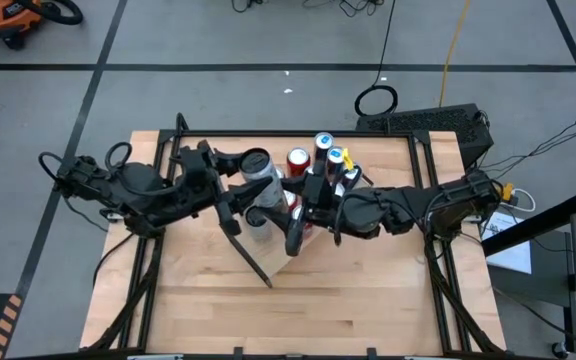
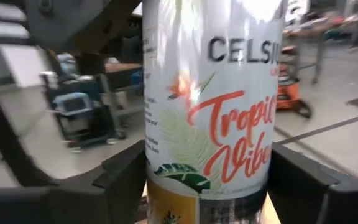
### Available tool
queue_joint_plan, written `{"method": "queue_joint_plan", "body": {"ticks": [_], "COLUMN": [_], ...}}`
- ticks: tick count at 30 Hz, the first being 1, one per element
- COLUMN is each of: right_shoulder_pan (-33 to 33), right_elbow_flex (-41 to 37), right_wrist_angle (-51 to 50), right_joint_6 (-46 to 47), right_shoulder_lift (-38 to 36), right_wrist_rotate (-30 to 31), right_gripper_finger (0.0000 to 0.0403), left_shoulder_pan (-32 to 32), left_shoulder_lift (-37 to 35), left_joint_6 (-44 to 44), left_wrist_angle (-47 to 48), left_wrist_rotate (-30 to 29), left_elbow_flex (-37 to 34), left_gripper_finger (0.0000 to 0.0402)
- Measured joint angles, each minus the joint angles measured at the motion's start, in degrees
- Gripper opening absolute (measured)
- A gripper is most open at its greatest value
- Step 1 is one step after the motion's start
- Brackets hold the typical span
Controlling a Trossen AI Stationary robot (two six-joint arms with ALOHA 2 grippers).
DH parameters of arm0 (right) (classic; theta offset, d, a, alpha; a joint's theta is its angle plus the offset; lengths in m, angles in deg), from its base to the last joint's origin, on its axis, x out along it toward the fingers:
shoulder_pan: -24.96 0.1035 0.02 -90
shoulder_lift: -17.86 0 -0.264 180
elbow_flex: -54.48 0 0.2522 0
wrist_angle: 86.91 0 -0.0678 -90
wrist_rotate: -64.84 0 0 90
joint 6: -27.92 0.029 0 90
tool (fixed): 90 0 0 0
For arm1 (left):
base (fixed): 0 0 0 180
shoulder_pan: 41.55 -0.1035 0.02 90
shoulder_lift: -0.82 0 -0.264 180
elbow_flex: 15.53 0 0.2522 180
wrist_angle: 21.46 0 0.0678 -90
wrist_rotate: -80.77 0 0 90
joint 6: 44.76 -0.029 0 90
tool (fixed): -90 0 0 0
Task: Place canned beverage on shelf
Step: Put the white soda can on the shelf
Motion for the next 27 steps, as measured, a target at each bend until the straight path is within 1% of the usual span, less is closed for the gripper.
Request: {"method": "queue_joint_plan", "body": {"ticks": [5,9,14,18,24,27], "right_shoulder_pan": [0.0,-0.1,-0.7,-1.2,-2.4,-2.6], "right_elbow_flex": [0.0,0.0,0.0,0.0,0.0,-0.1], "right_wrist_angle": [0.1,-0.2,-0.3,-0.5,1.5,1.9], "right_joint_6": [3.5,4.6,7.3,8.7,11.3,12.0], "right_shoulder_lift": [-0.6,-1.0,-2.0,-3.0,-3.3,-3.3], "right_wrist_rotate": [-5.6,-10.6,-18.3,-21.5,-28.8,-29.4], "right_gripper_finger": [0.0312,0.033,0.0333,0.0333,0.0334,0.0334], "left_shoulder_pan": [0.0,0.0,0.0,-0.5,-1.5,-2.2], "left_shoulder_lift": [-0.1,-0.1,-0.5,-0.9,-0.9,-0.9], "left_joint_6": [-0.1,-0.1,0.0,0.3,0.4,0.4], "left_wrist_angle": [-0.1,0.0,-0.1,-1.0,-1.8,-1.7], "left_wrist_rotate": [3.7,7.7,14.4,19.1,27.4,30.7], "left_elbow_flex": [0.0,0.0,0.0,0.0,0.0,0.0], "left_gripper_finger": [0.0256,0.0256,0.0256,0.0256,0.0256,0.0256]}}
